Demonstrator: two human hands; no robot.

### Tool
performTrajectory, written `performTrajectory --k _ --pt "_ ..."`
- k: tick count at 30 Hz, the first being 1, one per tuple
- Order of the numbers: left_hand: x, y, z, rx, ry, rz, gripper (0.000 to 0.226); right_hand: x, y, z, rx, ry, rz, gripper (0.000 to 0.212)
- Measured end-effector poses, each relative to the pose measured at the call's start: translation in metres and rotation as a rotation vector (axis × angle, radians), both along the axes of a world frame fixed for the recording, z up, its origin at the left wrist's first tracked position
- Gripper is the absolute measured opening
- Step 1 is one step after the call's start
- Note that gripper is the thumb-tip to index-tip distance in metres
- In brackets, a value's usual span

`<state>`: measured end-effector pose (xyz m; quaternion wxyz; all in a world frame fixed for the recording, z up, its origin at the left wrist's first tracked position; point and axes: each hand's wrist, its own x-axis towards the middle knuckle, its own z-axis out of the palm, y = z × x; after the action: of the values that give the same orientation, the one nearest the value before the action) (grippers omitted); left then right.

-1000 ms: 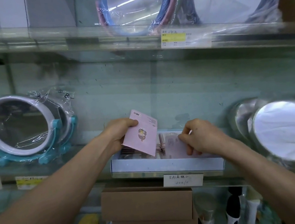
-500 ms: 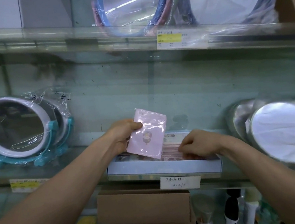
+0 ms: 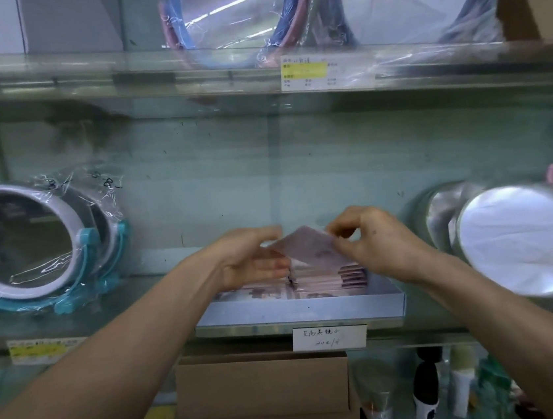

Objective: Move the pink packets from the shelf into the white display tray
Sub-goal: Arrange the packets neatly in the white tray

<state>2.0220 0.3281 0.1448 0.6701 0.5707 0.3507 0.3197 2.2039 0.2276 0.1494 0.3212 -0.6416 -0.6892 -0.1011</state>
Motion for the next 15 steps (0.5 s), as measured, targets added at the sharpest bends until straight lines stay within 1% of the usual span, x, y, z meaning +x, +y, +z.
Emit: performTrajectory --k 1,3,5,6,8,10,12,13,15 --pt "0.002 -0.001 -0.004 0.024 -0.028 0.002 0.024 -0.002 -0.004 -0.005 -0.029 -0.031 0.04 0.013" --pt "0.005 -0.001 -0.009 0.051 -0.077 -0.001 0.039 -0.004 -0.012 -0.013 -0.103 -0.075 0.107 0.017" --pt "0.008 -0.002 -0.012 0.074 -0.07 -0.009 0.046 -0.004 -0.018 -0.017 -0.161 -0.07 0.116 0.019" --pt "0.011 -0.003 -0.013 0.086 -0.053 -0.001 0.048 -0.005 -0.022 -0.017 -0.192 -0.065 0.101 0.017" --pt "0.016 -0.008 -0.015 0.146 0.037 0.034 0.052 -0.007 -0.027 -0.014 -0.247 -0.107 0.054 0.016" --pt "0.021 -0.012 -0.019 0.271 0.208 0.077 0.051 -0.01 -0.029 -0.008 -0.234 -0.288 -0.02 0.02" --pt "0.022 -0.012 -0.02 0.408 0.351 0.102 0.041 -0.012 -0.025 -0.004 -0.221 -0.465 -0.1 0.02" --pt "0.022 -0.01 -0.02 0.461 0.397 0.113 0.036 -0.013 -0.021 -0.003 -0.24 -0.502 -0.126 0.018" --pt "0.02 -0.008 -0.018 0.518 0.454 0.133 0.028 -0.016 -0.012 -0.005 -0.34 -0.481 -0.143 0.019"
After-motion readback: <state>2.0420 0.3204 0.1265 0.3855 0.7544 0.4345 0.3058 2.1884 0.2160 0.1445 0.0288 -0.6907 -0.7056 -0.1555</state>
